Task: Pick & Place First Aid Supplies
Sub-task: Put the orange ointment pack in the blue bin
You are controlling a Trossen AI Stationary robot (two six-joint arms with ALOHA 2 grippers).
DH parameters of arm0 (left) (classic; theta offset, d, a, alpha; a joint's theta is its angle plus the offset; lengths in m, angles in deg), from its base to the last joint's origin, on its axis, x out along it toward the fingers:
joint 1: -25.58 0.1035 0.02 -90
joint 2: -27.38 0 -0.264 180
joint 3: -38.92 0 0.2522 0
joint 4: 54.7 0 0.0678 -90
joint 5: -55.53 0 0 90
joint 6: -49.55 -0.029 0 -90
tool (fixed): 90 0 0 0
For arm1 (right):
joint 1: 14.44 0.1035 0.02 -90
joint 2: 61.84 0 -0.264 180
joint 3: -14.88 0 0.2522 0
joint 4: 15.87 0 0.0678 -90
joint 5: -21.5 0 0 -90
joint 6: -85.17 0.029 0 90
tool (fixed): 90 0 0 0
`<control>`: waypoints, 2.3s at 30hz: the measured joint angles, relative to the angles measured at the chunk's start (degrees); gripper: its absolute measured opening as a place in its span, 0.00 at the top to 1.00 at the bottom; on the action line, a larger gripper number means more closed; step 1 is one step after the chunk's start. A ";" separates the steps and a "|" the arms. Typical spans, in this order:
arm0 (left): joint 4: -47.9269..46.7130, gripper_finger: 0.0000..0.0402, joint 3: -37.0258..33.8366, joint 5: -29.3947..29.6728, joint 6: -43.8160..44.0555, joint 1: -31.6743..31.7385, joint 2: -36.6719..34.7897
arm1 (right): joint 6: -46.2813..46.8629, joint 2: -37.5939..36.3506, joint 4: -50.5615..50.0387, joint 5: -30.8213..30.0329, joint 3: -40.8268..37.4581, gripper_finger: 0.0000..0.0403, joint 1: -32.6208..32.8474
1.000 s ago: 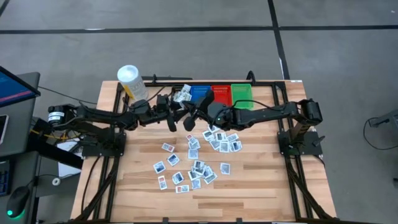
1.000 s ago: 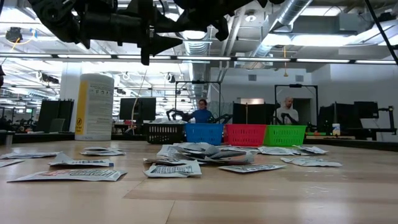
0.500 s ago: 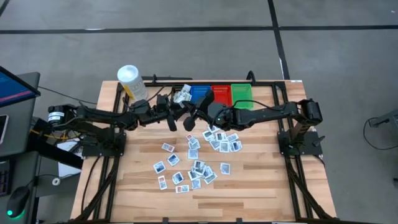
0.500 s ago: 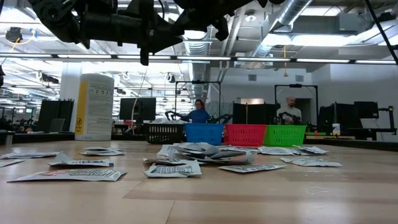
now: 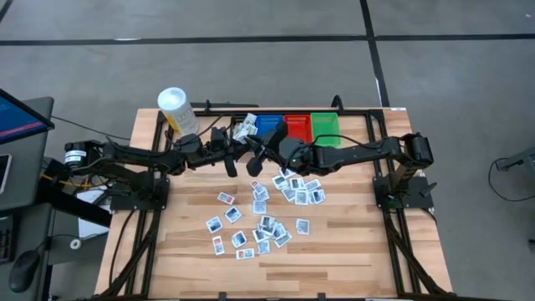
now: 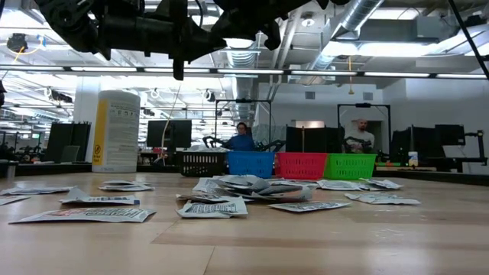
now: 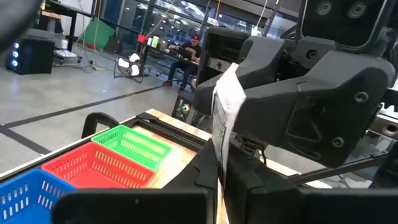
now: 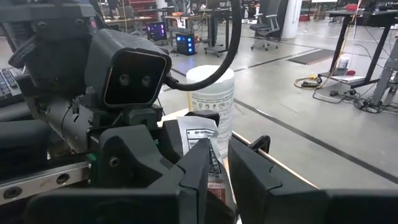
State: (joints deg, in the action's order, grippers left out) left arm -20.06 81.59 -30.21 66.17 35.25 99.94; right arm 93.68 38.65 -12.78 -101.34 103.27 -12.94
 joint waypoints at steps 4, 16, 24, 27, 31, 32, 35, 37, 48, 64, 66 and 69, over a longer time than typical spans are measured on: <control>-0.17 0.98 -0.02 -0.84 -0.08 0.00 0.00 | -1.17 0.00 -1.41 -0.05 0.00 0.86 0.00; -1.06 0.99 -0.02 -3.90 -0.11 -0.02 0.00 | -5.83 0.02 -1.48 -6.66 -0.02 0.86 -0.11; -2.04 0.98 -0.02 -4.02 -0.17 -0.02 0.00 | -6.11 -1.43 -2.68 -10.61 0.00 0.89 -0.06; -3.00 0.98 -0.05 -4.02 -0.64 -0.02 0.00 | -7.09 -3.74 -4.53 -13.66 -0.08 0.92 0.09; -2.99 0.98 -0.04 -5.80 -1.00 0.00 0.00 | -11.29 -6.11 -3.60 -13.90 0.02 0.98 0.05; -2.99 0.98 -0.06 -6.70 -1.04 -0.01 0.00 | -11.52 -6.19 -3.63 -13.90 0.02 0.99 0.04; -2.97 0.98 -0.04 -9.14 -1.55 -0.02 0.00 | -11.52 -5.96 -3.02 -13.33 -0.02 0.99 -0.17; -2.93 0.98 -0.06 -10.57 -1.59 -0.02 0.00 | -11.52 -5.26 -0.77 -11.83 0.00 0.98 -0.17; -2.43 0.98 -0.06 -19.96 -1.20 -0.52 0.00 | -11.62 -1.66 6.17 -7.64 -0.02 0.99 -1.06; -4.37 0.98 2.52 -20.21 -3.23 -1.04 0.04 | -16.47 -2.33 9.51 -6.99 -0.01 1.00 -0.68; -7.65 0.98 3.77 -19.28 -4.19 0.07 0.59 | -18.52 -2.66 9.06 -9.93 0.39 1.00 0.20; -12.05 0.98 5.93 -19.08 -4.11 2.42 3.09 | -22.87 -3.62 8.76 -13.39 1.37 1.00 1.57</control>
State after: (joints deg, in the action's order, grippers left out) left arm -32.11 87.52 -49.30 62.06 37.66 103.03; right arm 70.81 35.03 -4.02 -114.72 104.64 -11.38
